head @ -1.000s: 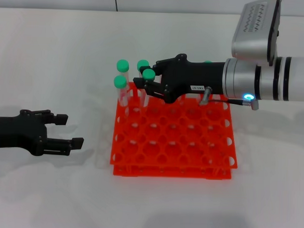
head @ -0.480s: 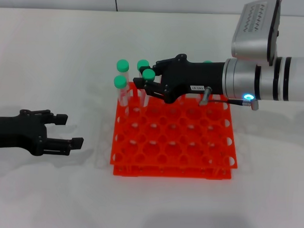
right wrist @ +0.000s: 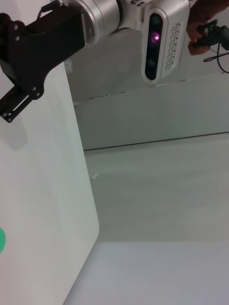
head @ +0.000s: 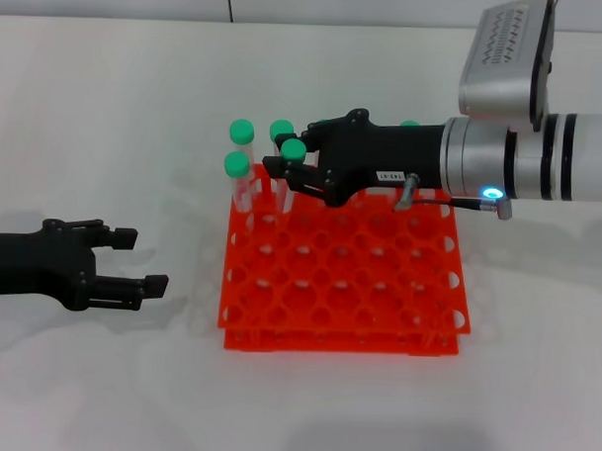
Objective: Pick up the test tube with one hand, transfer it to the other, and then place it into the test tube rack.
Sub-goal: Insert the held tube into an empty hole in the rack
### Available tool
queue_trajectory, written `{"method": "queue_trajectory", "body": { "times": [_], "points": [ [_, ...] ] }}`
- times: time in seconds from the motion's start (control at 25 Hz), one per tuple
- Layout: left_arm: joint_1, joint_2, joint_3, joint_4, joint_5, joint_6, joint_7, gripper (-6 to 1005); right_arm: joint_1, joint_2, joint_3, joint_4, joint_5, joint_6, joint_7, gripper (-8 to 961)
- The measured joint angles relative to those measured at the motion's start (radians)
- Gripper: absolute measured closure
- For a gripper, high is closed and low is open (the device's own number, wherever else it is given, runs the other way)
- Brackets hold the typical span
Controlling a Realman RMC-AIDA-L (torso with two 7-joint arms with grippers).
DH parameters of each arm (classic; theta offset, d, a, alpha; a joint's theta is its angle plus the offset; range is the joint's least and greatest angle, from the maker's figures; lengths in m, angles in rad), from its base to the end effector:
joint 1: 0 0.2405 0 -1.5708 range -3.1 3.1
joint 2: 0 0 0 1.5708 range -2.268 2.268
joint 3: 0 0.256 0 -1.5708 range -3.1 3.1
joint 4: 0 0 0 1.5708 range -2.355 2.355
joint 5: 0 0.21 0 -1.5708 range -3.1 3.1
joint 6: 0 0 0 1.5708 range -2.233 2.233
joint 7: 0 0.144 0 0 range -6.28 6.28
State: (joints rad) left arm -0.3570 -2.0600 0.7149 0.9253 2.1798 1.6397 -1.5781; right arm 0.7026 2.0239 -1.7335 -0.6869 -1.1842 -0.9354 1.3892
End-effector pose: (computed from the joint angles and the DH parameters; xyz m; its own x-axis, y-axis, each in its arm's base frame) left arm -0.3119 0.2885 0.0382 0.8027 0.5112 0.3071 0.5770 -0.7958 -0.1837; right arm 0.1363 0.3785 -0.0869 0.8751 -0.1487 -0.4605 -0.2609 -0.9464 -0.1903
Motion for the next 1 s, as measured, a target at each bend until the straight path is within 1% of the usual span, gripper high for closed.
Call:
{"method": "queue_trajectory", "body": {
  "times": [0.64, 0.84, 1.0],
  "points": [
    [-0.001, 0.000, 0.000, 0.000, 0.000, 0.000, 0.000, 115, 0.007, -0.001, 0.000, 0.001, 0.000, -0.002, 0.001, 686],
    [-0.001, 0.000, 0.000, 0.000, 0.000, -0.001, 0.000, 115, 0.009, -0.001, 0.000, -0.004, 0.000, -0.004, 0.000, 609],
    [0.000, 0.000, -0.001, 0.000, -0.001, -0.001, 0.000, 115, 0.006, -0.001, 0.000, -0.022, 0.000, -0.015, -0.003, 587]
  ]
}}
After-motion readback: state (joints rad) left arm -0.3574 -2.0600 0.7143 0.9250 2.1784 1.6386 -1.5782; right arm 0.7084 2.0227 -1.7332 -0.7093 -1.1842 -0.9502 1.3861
